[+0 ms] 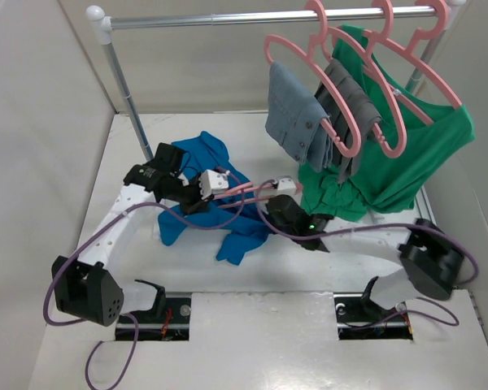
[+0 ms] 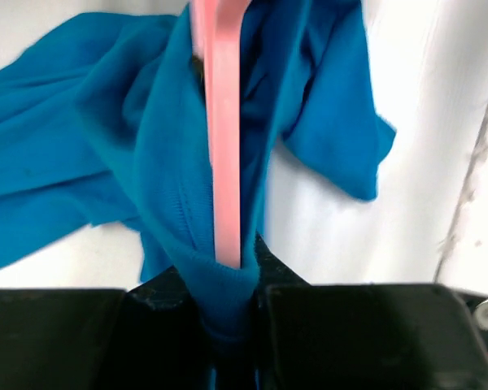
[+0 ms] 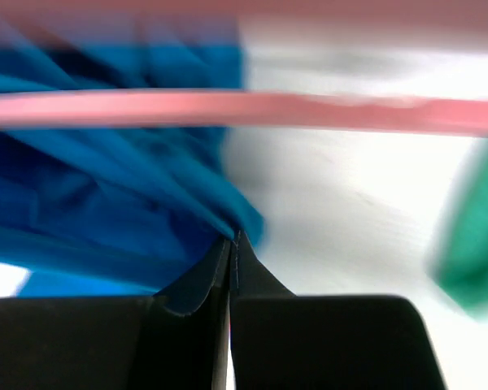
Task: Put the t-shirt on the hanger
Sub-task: Place tshirt on hanger
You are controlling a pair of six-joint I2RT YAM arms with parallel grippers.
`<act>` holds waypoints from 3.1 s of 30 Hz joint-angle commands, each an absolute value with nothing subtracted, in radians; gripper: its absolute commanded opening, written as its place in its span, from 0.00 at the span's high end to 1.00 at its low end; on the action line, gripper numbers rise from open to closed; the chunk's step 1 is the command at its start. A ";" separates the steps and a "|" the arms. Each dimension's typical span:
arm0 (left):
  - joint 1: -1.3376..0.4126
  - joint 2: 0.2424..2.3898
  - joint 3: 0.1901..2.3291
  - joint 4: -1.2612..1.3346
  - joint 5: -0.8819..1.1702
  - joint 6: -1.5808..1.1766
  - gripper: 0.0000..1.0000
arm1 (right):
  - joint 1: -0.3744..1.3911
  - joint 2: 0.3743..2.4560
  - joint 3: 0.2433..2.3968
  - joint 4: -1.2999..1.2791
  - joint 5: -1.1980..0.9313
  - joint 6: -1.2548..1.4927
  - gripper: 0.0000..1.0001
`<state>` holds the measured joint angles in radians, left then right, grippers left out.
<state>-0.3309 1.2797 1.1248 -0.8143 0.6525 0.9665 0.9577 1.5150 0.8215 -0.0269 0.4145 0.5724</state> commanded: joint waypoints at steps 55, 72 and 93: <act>-0.459 1.258 1.100 -0.905 0.508 1.198 1.00 | 0.943 1.152 0.977 -0.267 0.025 -0.264 0.75; -0.459 1.267 1.160 -0.991 0.558 1.341 1.00 | 0.943 1.238 1.106 -0.389 -0.307 -0.566 0.35; -0.336 1.261 1.123 -0.957 0.502 1.390 1.00 | 0.943 1.172 0.922 -0.258 -0.235 -0.488 1.00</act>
<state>-0.3779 1.2808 1.1229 -0.9703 0.5407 1.3514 0.9440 1.2732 0.9657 -0.2569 -0.2485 -0.5362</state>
